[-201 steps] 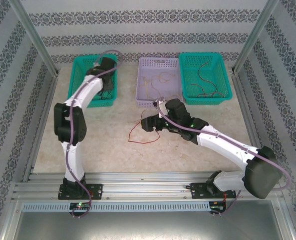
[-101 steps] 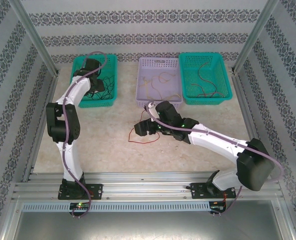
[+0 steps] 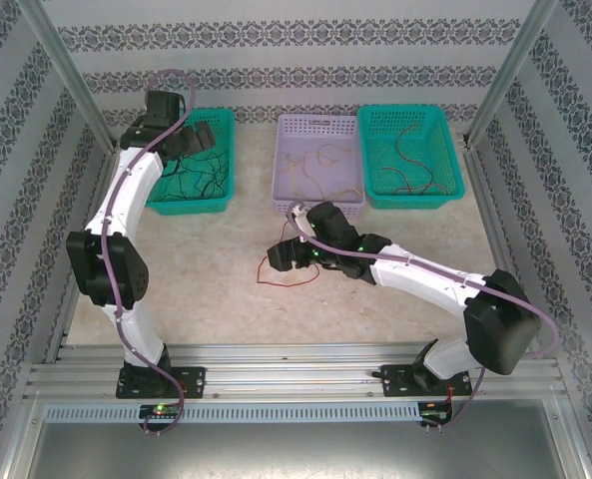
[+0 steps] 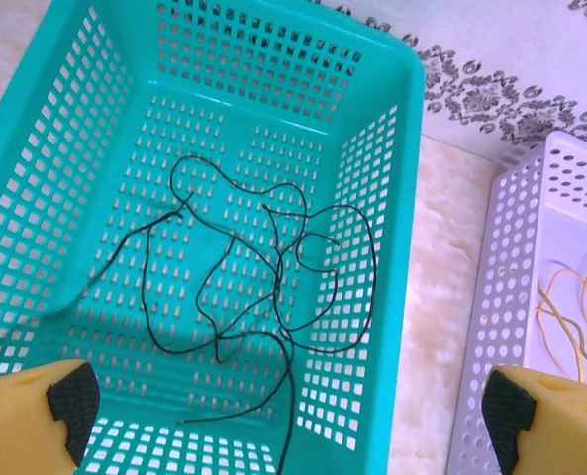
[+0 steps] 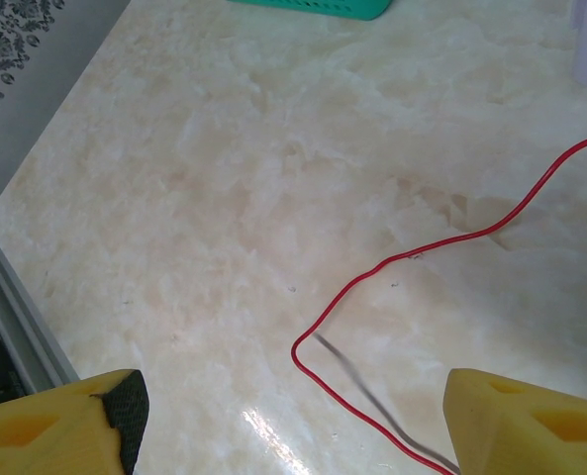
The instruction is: Untangle the cables
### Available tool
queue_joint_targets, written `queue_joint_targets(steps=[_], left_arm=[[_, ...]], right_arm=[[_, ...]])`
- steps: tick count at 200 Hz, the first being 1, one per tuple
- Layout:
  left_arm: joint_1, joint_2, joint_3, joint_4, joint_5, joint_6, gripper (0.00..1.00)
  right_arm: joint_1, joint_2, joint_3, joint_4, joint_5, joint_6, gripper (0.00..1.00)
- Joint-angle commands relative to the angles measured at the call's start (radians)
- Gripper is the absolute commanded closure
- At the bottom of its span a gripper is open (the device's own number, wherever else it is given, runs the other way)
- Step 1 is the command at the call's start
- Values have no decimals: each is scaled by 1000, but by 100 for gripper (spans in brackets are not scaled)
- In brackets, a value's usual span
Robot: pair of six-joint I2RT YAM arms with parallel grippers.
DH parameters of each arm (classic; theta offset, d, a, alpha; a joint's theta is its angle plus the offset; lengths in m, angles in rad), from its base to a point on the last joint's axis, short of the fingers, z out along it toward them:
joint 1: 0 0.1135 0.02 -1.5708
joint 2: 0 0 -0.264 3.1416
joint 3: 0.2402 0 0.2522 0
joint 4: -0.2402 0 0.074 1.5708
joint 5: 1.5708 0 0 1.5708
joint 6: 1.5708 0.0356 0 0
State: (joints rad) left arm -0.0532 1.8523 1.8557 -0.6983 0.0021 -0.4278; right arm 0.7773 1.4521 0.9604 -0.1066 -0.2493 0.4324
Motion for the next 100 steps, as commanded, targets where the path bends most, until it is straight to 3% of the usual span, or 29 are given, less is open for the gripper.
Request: queue_joint_targets(steps=[1,33,100], left_arm=[[-8,-90,-55,-2,27,-27,0],[-8,-265,-210,72,58,-79,0],[-14,-553,-477,67,76,-131,0]], right_arm=[[13,24,30,-18,21,13,21],[13,77,38,-8,42,27,21],[-3,251,105,36,162,82,22]])
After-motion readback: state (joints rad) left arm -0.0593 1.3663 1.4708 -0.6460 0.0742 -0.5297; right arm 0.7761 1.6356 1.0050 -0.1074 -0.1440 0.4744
